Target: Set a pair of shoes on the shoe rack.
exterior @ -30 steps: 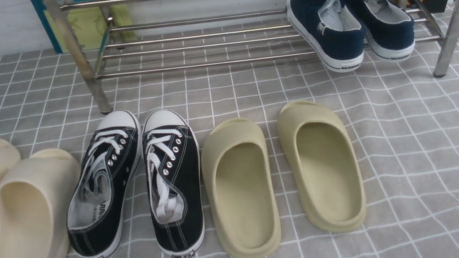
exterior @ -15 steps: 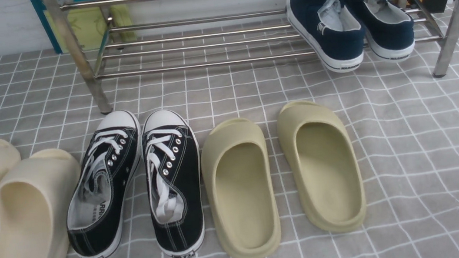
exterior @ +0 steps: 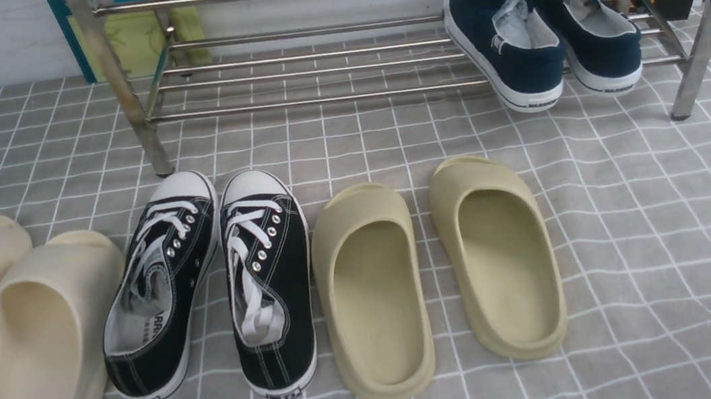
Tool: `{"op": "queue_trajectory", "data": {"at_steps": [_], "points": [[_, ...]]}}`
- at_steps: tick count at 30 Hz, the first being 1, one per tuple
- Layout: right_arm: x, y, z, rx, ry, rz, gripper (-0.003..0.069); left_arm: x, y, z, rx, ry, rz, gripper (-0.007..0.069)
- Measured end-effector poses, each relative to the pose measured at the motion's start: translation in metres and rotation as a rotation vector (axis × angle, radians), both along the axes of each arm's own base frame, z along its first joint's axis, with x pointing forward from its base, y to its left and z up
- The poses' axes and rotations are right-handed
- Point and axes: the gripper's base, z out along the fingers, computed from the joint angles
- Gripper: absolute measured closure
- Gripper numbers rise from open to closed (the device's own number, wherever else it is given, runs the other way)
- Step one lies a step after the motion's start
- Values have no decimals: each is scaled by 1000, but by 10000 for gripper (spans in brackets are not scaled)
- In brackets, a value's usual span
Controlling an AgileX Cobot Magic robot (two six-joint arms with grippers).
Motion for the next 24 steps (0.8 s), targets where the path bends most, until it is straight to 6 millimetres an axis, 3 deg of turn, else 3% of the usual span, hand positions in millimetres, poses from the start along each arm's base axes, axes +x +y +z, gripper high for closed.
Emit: {"op": "queue_trajectory", "data": {"at_steps": [5,13,24], "points": [[-7,-7,-2,-68,-13,-105,646,0,0,0,0,0,0,386],[-12,-8,-26,-141,246,-112,646,0,0,0,0,0,0,386],[-13,-7,-27,-139,282,-105,643,0,0,0,0,0,0,386]]}}
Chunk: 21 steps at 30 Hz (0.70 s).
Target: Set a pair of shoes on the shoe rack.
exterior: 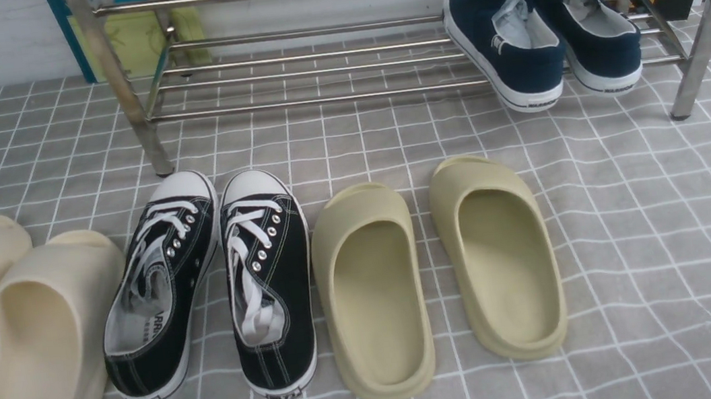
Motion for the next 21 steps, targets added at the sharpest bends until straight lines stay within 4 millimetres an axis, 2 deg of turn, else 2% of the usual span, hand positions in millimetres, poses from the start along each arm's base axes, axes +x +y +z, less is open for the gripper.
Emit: {"op": "queue_trajectory", "data": {"at_steps": [21], "points": [[0,0,0,2,1,0,622,0,0,0,0,0,0,386]]}}
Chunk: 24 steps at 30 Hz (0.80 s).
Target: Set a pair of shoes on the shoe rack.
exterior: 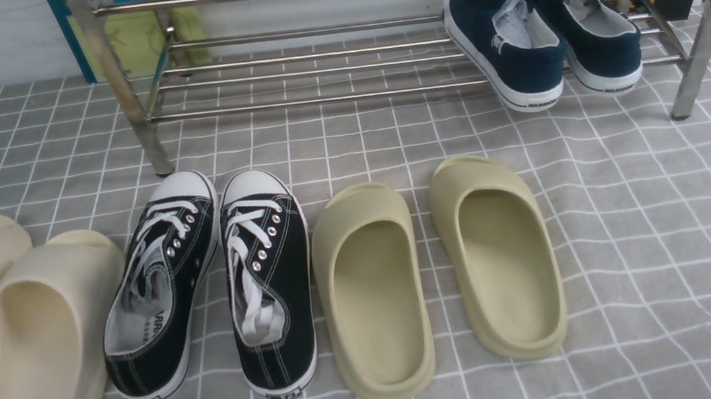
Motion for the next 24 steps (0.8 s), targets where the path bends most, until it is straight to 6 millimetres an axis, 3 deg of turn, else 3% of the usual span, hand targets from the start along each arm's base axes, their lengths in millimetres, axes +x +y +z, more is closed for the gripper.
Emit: {"op": "queue_trajectory", "data": {"at_steps": [24], "points": [[0,0,0,0,0,0,589,0,0,0,0,0,0,386]]}}
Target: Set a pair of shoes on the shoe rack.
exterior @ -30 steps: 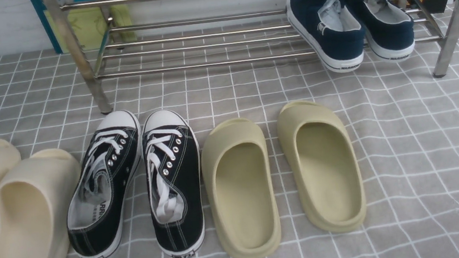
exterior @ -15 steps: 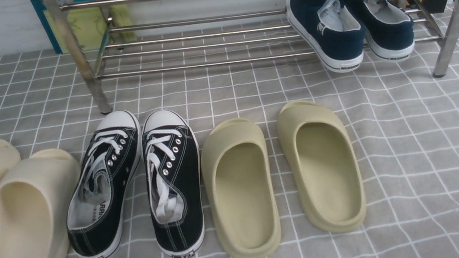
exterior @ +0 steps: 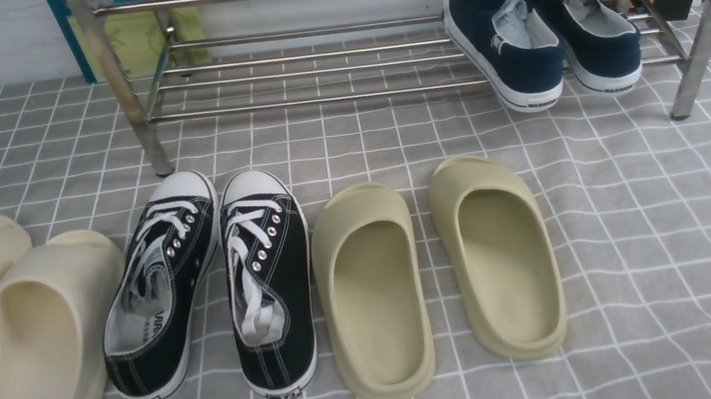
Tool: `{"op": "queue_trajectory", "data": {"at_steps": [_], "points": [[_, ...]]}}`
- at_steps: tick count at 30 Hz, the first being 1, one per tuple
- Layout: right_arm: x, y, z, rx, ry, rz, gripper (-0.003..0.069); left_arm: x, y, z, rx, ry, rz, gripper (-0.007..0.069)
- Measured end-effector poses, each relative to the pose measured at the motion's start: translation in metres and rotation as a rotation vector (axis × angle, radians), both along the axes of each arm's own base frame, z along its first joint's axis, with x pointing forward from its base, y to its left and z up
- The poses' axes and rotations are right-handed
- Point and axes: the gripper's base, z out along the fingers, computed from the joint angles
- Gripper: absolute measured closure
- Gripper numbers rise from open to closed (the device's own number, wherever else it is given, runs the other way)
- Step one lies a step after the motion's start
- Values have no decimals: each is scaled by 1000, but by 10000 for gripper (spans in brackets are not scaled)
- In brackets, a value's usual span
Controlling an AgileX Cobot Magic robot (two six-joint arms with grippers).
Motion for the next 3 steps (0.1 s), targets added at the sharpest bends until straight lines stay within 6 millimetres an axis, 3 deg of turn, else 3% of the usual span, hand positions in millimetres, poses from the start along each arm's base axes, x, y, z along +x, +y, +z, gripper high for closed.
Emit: {"op": "queue_trajectory", "data": {"at_steps": [3], "points": [[0,0,0,0,0,0,586,0,0,0,0,0,0,386]]}}
